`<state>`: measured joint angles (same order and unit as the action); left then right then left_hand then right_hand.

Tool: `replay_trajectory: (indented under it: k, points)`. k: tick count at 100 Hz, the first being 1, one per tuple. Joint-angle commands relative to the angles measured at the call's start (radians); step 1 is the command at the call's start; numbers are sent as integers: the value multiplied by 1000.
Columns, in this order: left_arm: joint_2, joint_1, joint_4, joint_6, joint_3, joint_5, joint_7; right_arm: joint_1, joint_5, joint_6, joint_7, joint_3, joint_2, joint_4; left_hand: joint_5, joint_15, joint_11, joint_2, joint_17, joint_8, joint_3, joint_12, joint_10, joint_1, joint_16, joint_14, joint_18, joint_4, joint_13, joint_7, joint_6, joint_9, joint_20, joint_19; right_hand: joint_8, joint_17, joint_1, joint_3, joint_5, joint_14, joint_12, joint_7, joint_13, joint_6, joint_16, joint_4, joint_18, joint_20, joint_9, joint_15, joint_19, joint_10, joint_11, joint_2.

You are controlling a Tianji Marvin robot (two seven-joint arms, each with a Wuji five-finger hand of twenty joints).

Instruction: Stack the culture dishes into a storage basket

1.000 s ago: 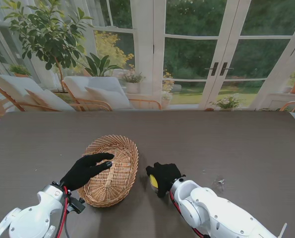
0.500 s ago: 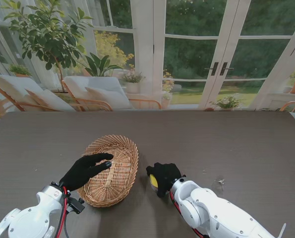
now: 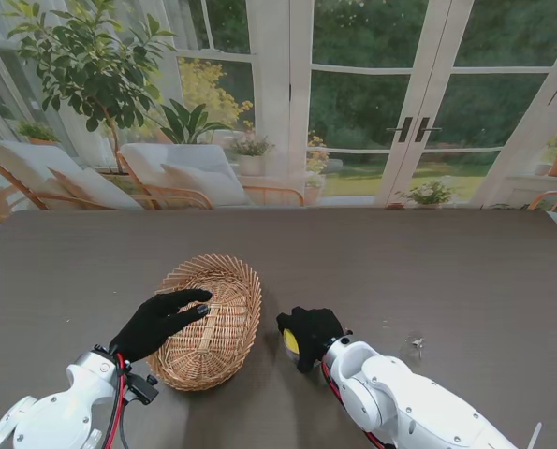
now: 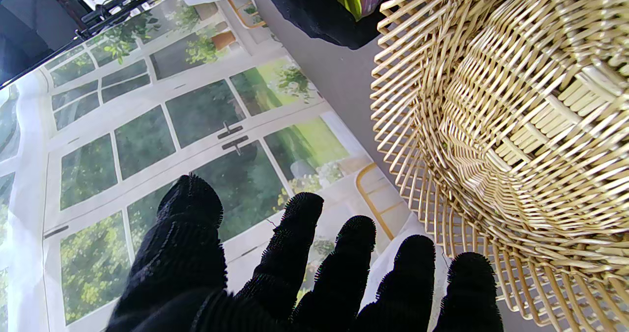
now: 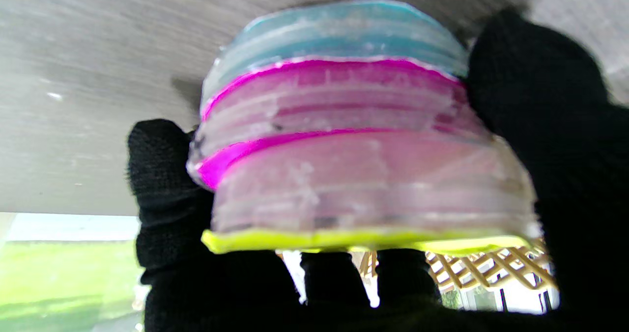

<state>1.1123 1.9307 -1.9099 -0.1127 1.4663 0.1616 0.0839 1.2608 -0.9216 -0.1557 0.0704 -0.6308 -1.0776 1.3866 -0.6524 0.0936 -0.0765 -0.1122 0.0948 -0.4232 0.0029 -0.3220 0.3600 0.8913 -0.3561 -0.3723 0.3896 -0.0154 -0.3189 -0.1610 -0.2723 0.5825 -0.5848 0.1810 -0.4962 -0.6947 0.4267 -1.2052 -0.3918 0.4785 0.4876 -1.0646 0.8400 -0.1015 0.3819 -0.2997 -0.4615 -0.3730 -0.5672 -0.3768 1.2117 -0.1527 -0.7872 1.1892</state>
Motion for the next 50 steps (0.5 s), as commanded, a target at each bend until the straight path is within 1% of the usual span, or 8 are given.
replay_trajectory:
  k: [1, 9, 27, 40, 50]
  points:
    - [5, 9, -12, -2, 3, 2, 13, 58, 12, 8, -51, 18, 9, -52, -13, 3, -5, 40, -6, -2, -20, -8, 2, 2, -9, -6, -7, 4, -32, 0, 3, 5, -10, 9, -32, -296, 182, -225, -132, -371, 45, -122, 395, -39, 94, 56, 111, 24, -153, -184, 53, 64, -131, -81]
    - [6, 12, -14, -4, 4, 4, 9, 65, 9, 7, -60, 5, 10, -31, -13, 2, -6, 40, -5, -2, -20, -8, 0, 2, -9, -5, -8, 4, -31, 0, 3, 6, -10, 9, -31, -297, 197, -231, -132, -369, 46, -122, 394, -38, 95, 51, 112, 23, -153, -183, 54, 63, -131, -79]
    - [7, 18, -18, -5, 7, 8, 2, 80, 2, -2, -79, -22, 11, 18, -13, 2, -5, 40, -6, -2, -20, -8, 1, 2, -9, -6, -7, 4, -31, 0, 3, 4, -10, 8, -31, -298, 199, -236, -134, -366, 47, -122, 395, -37, 96, 46, 119, 21, -153, -184, 55, 61, -131, -84]
    - [8, 23, -22, -5, 9, 11, -1, 83, -3, -2, -78, -27, 10, 30, -15, 3, -5, 40, -5, -2, -20, -8, 0, 2, -9, -5, -8, 4, -32, -1, 3, 5, -10, 9, -31, -299, 198, -236, -137, -368, 47, -121, 397, -36, 97, 44, 121, 19, -156, -186, 57, 59, -130, -85]
    - [8, 25, -23, -5, 10, 12, -4, 78, 1, 2, -76, -19, 10, 17, -15, 3, -6, 40, -6, -2, -20, -8, 0, 1, -9, -6, -7, 4, -32, -1, 5, 7, -10, 9, -30, -299, 190, -237, -134, -368, 47, -119, 396, -34, 96, 46, 122, 19, -154, -185, 57, 58, -129, -88]
